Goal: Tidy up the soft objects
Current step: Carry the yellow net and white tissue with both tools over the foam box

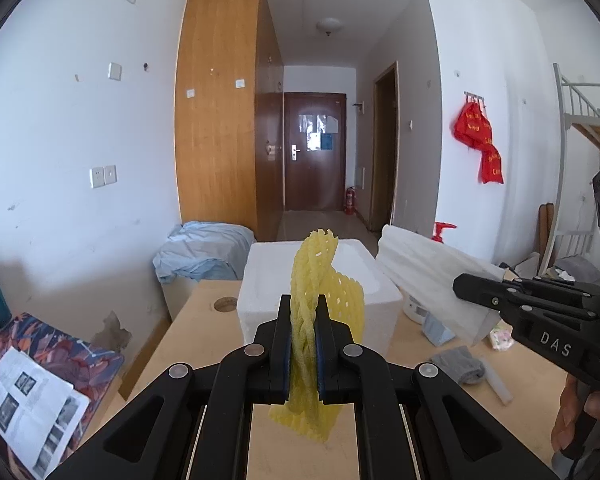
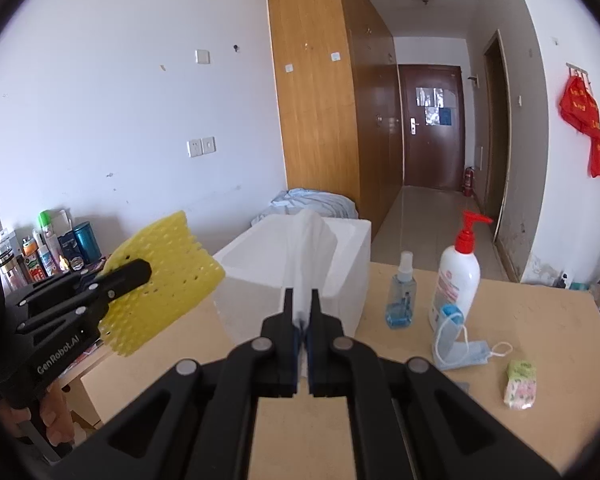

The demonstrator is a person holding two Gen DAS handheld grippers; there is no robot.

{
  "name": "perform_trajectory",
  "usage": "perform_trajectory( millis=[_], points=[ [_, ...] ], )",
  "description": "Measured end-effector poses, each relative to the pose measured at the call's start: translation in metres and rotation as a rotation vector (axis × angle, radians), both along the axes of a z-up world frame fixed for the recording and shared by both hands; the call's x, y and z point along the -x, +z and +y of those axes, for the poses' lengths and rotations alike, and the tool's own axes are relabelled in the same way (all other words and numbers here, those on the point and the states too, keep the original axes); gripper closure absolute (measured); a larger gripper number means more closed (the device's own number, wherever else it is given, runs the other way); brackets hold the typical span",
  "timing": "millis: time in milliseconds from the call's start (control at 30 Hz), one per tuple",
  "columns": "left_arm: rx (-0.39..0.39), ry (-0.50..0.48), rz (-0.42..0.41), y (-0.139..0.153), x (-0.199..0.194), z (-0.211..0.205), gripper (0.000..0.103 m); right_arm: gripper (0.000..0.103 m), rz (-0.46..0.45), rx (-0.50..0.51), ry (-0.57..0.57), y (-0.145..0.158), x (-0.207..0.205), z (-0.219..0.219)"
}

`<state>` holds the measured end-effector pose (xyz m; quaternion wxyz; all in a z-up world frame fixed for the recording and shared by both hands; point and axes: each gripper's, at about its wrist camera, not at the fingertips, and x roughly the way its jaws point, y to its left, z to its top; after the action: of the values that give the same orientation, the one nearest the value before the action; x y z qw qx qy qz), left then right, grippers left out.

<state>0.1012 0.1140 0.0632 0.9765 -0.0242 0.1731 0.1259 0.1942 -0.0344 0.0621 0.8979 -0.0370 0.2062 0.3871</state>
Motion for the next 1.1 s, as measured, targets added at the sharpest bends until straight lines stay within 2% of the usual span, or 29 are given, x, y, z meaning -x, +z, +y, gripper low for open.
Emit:
perform_trajectory(
  millis=[133,633,833,1100],
  points=[
    [0.017,-0.003,0.008,0.005,-0.017,0.011,0.094,0.098,0.009,0.017,0.013,0.005,-0.015,0.016],
    [-0.018,-0.005,0.032,0.015,-0.079,0.029,0.094,0.098,0.002,0.05,0.011,0.019,-0.06,0.045],
    [-0.032,-0.015,0.044,0.014,-0.106,0.031,0.094,0.098,0.013,0.066,0.009,0.018,-0.082,0.052],
    [-0.004,-0.018,0.086,0.0,-0.135,0.044,0.094,0.098,0.032,0.078,0.018,0.01,-0.099,0.062]
  ],
)
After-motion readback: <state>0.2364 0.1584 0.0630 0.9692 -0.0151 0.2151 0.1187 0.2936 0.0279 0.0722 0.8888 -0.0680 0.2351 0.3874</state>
